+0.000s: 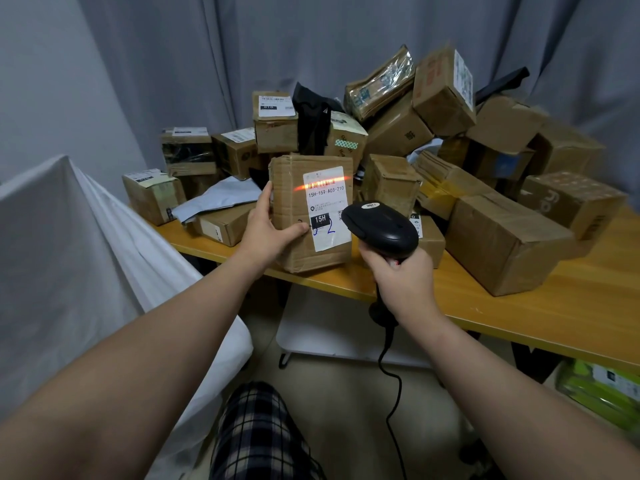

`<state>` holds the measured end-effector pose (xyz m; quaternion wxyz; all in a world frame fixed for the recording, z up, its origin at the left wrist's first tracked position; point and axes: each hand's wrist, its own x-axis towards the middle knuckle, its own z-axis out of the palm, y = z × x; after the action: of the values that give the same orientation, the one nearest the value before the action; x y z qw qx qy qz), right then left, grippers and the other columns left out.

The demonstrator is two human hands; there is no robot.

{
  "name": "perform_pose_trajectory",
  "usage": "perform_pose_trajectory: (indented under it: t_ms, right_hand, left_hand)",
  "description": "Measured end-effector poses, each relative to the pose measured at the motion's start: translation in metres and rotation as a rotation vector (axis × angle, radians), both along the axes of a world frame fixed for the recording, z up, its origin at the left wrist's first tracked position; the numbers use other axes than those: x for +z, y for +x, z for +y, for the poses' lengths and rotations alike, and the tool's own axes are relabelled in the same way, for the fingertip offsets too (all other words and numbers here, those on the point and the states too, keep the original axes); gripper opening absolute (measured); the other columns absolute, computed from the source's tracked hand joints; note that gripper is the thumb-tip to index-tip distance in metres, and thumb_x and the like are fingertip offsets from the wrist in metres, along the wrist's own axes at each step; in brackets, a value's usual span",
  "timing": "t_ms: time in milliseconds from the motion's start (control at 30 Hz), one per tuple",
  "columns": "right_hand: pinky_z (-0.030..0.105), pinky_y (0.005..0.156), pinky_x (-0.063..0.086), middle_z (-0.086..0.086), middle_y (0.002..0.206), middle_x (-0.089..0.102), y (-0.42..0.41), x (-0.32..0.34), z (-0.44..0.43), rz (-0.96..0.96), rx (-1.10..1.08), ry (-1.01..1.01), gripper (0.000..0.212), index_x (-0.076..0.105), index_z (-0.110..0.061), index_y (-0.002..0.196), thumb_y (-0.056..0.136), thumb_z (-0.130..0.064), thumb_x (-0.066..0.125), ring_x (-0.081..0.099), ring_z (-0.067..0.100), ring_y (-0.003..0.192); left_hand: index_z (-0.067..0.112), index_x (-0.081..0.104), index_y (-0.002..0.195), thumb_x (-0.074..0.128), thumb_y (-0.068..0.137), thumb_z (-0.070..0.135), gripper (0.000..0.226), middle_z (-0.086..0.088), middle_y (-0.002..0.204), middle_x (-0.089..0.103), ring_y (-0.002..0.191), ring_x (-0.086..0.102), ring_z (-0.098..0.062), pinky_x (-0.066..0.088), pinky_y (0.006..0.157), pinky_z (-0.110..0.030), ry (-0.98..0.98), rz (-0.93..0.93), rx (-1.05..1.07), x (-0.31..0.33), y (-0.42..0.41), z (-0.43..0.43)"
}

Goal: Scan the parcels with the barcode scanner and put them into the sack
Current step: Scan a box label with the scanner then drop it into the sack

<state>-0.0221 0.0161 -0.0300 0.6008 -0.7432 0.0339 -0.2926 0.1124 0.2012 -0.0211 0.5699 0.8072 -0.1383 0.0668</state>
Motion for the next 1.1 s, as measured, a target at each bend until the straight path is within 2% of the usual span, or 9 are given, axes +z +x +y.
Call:
perform_pose_trajectory:
  t_ms: [233,367,533,633,700,800,867,967,1100]
  right_hand:
    - [0.009,0.053,0.042,-0.016,0.044,0.056,-0.007,-0.003,0.001,-0.035,0.01,0.021,0.022,0.062,-0.019,0.066,0.083,-0.014,0.074,0.057,-0.004,0.051]
    - [0.009,0.055,0.042,-0.02,0.044,0.055,-0.008,-0.002,-0.001,-0.062,0.013,0.002,0.03,0.057,-0.024,0.063,0.084,-0.012,0.074,0.057,-0.006,0.053]
    - [0.019,0.062,0.047,-0.017,0.053,0.062,-0.003,-0.003,-0.004,-0.041,0.001,0.02,0.009,0.068,-0.022,0.078,0.082,-0.021,0.076,0.062,0.001,0.063]
    - [0.02,0.063,0.047,-0.014,0.059,0.065,-0.001,-0.001,-0.004,-0.055,-0.01,0.027,0.009,0.069,-0.022,0.085,0.081,-0.022,0.077,0.064,0.004,0.067]
    - [0.017,0.064,0.047,-0.013,0.064,0.066,0.001,0.001,-0.002,-0.062,-0.004,0.015,0.012,0.069,-0.021,0.088,0.08,-0.022,0.077,0.064,0.002,0.07]
    - [0.011,0.062,0.044,-0.019,0.06,0.064,0.005,0.007,0.003,-0.061,0.006,0.006,0.012,0.068,-0.019,0.084,0.079,-0.021,0.079,0.06,-0.005,0.066]
    - [0.011,0.06,0.043,-0.021,0.056,0.063,0.009,0.012,0.013,-0.071,0.044,0.019,0.012,0.067,-0.022,0.077,0.079,-0.019,0.078,0.058,-0.007,0.062]
    - [0.012,0.064,0.046,-0.017,0.064,0.066,0.017,0.019,0.037,-0.091,0.133,0.049,0.02,0.067,-0.029,0.077,0.079,-0.013,0.078,0.06,-0.008,0.066]
    - [0.014,0.058,0.043,-0.015,0.055,0.062,0.036,0.014,0.09,0.011,0.372,-0.004,0.012,0.069,-0.016,0.074,0.082,-0.01,0.075,0.057,-0.005,0.058]
  left_hand:
    - [0.043,0.014,0.148,0.081,0.072,0.031,0.102,-0.002,0.148,0.035,0.133,0.041,-0.023,0.044,0.102,-0.056,-0.021,0.005,0.007,-0.001,0.0,-0.001]
    - [0.046,0.013,0.147,0.081,0.071,0.032,0.103,-0.001,0.148,0.035,0.133,0.041,-0.022,0.043,0.103,-0.055,-0.015,-0.011,0.012,-0.002,-0.001,-0.001]
    - [0.043,0.014,0.148,0.081,0.071,0.034,0.103,0.0,0.149,0.033,0.135,0.039,-0.021,0.042,0.104,-0.055,-0.002,-0.053,0.016,-0.001,-0.004,-0.004]
    - [0.043,0.015,0.147,0.081,0.064,0.045,0.106,0.001,0.15,0.032,0.136,0.037,-0.02,0.042,0.104,-0.054,-0.021,-0.067,0.014,0.0,-0.014,-0.002]
    - [0.04,0.017,0.148,0.081,0.068,0.041,0.103,0.0,0.15,0.032,0.135,0.037,-0.017,0.042,0.106,-0.05,-0.047,-0.096,0.002,0.002,-0.023,-0.001]
    - [0.029,0.021,0.15,0.08,0.076,0.024,0.094,0.001,0.149,0.036,0.132,0.038,-0.009,0.04,0.106,-0.032,-0.055,-0.161,0.015,0.003,-0.038,0.002]
    - [0.028,0.023,0.149,0.08,0.076,0.023,0.093,0.003,0.146,0.037,0.129,0.039,-0.006,0.039,0.105,-0.028,-0.068,-0.179,0.03,0.002,-0.048,0.009]
    - [0.03,0.024,0.149,0.081,0.074,0.027,0.094,0.007,0.142,0.039,0.123,0.044,-0.003,0.045,0.102,-0.032,-0.103,-0.17,0.047,0.001,-0.06,0.03]
    - [0.038,0.023,0.145,0.078,0.064,0.044,0.099,0.003,0.139,0.039,0.117,0.048,-0.007,0.053,0.09,-0.027,-0.107,-0.143,0.17,-0.009,-0.071,0.089]
